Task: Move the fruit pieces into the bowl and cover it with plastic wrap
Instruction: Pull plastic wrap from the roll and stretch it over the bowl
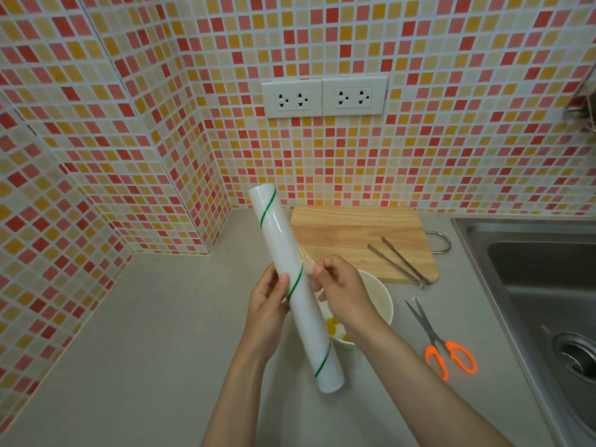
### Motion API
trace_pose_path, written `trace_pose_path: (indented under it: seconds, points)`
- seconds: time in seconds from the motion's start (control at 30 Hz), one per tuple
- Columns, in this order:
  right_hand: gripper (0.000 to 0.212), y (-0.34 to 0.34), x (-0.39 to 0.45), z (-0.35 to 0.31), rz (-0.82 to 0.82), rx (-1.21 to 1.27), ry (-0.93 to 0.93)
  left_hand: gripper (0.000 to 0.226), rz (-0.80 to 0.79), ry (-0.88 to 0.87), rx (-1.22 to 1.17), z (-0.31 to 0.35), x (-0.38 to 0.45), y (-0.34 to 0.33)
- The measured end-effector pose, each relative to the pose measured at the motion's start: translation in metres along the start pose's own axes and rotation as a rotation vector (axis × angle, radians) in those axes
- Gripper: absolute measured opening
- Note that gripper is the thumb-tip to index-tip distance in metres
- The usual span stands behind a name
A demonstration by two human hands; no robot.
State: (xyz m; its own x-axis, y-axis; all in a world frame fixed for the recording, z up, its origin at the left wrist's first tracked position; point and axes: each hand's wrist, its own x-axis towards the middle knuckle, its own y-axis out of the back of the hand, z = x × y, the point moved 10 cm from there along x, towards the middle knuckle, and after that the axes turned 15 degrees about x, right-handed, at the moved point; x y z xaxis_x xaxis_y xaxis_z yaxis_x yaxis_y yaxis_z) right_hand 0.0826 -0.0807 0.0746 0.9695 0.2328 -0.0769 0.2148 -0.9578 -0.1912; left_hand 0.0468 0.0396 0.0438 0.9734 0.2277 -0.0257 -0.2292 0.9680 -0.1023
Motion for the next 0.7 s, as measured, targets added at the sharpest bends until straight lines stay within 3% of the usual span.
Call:
trace_pose_path:
  seconds: [0.17, 0.33, 0.57, 0.7]
  points:
    - [0.016, -0.007, -0.004, 0.002, -0.063, 0.353, -0.167, 0.044, -0.025, 0.054, -0.056, 0.001, 0.003, -0.004]
    - [0.024, -0.003, 0.007, -0.008, -0.045, 0.299, -0.151, 0.043, -0.128, 0.029, -0.071, 0.006, -0.002, -0.019]
    - [0.01, -0.002, 0.014, -0.01, -0.045, 0.258, -0.144, 0.036, -0.141, 0.104, -0.19, 0.0, -0.006, -0.014]
    - [0.022, -0.001, 0.024, -0.018, -0.023, 0.312, -0.185, 0.034, -0.181, 0.149, -0.313, -0.003, -0.013, -0.015]
